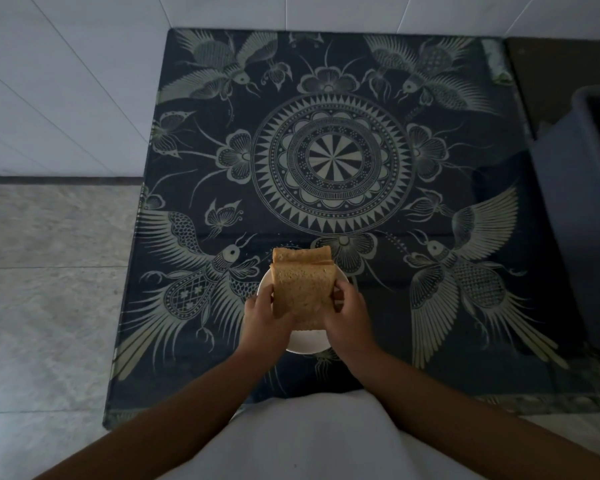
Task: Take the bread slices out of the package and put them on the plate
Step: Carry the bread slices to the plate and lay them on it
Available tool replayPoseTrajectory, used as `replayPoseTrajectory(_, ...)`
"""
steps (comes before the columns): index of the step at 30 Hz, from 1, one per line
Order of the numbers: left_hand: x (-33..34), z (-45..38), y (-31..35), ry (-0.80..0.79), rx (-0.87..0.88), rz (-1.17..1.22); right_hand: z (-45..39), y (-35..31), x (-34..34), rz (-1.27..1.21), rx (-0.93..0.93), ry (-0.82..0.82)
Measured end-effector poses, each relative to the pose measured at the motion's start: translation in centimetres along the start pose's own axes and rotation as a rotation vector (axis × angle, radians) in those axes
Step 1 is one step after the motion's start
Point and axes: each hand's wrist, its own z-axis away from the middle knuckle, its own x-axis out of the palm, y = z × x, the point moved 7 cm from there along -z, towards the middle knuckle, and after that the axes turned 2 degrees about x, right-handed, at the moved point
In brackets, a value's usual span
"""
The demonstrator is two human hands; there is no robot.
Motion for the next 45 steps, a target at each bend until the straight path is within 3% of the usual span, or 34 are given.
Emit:
replayPoseTrajectory(17, 0.3, 1.6, -1.4, -0.047, 0.008, 0.007, 1.8, 1.5, -0.3, 0.177, 0.031, -0.046)
replayPoseTrajectory(45, -0.1, 1.9, -3.0, -0.056, 0.049, -0.003, 2.7, 2.1, -0.4, 0.227, 0.033, -0.101)
